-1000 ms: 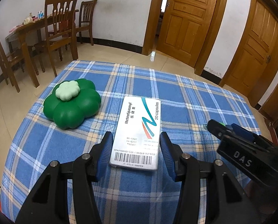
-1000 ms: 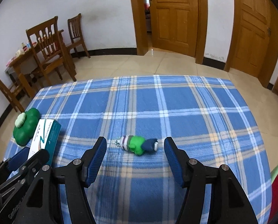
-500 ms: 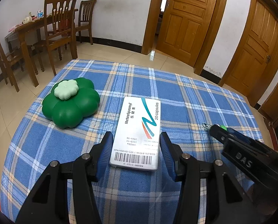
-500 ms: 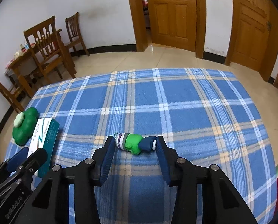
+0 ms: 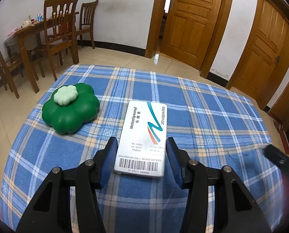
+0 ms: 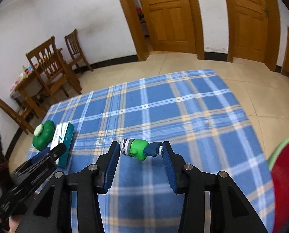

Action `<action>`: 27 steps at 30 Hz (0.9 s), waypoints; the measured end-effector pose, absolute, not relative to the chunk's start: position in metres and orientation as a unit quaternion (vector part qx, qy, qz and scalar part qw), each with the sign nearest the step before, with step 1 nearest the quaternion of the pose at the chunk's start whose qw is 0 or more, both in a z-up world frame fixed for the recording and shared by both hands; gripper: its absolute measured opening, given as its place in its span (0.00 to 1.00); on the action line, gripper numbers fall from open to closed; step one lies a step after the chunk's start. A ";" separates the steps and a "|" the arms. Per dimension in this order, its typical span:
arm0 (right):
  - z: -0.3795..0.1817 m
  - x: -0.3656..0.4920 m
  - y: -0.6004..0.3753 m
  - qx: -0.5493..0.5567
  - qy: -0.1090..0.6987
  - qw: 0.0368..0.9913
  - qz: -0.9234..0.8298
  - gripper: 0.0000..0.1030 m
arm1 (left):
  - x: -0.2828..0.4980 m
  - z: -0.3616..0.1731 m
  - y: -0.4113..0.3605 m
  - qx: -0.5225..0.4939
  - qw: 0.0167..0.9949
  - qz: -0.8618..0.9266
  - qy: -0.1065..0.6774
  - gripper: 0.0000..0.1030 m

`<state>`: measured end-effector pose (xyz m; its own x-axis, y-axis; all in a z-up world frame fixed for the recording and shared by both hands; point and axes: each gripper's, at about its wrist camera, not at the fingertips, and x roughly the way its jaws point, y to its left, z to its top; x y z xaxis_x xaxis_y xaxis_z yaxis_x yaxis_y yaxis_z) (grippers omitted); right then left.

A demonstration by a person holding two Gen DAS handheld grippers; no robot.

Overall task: Collect trash
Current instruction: 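Grasp the green toy figure with the right gripper while the left gripper holds the box, then carry the toy figure and medicine box over the red bucket and open both grippers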

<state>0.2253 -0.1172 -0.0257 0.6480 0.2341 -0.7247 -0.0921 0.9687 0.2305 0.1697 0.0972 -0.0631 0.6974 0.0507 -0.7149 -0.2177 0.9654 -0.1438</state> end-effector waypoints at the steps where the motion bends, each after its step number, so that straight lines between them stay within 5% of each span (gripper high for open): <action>1: -0.022 0.219 -0.123 0.089 0.405 0.906 0.086 0.44 | 0.169 -0.063 0.096 -0.108 0.915 0.073 0.382 0.50; 27: -0.016 0.094 -0.314 0.199 0.372 0.899 -0.115 0.44 | 0.141 -0.033 -0.001 -0.065 0.915 -0.031 0.397 0.50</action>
<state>0.0937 -0.3145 -0.0164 0.6967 -0.0591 -0.7150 0.3550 0.8944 0.2720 0.1411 -0.0008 -0.0334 0.6823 -0.1075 -0.7231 0.0044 0.9897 -0.1430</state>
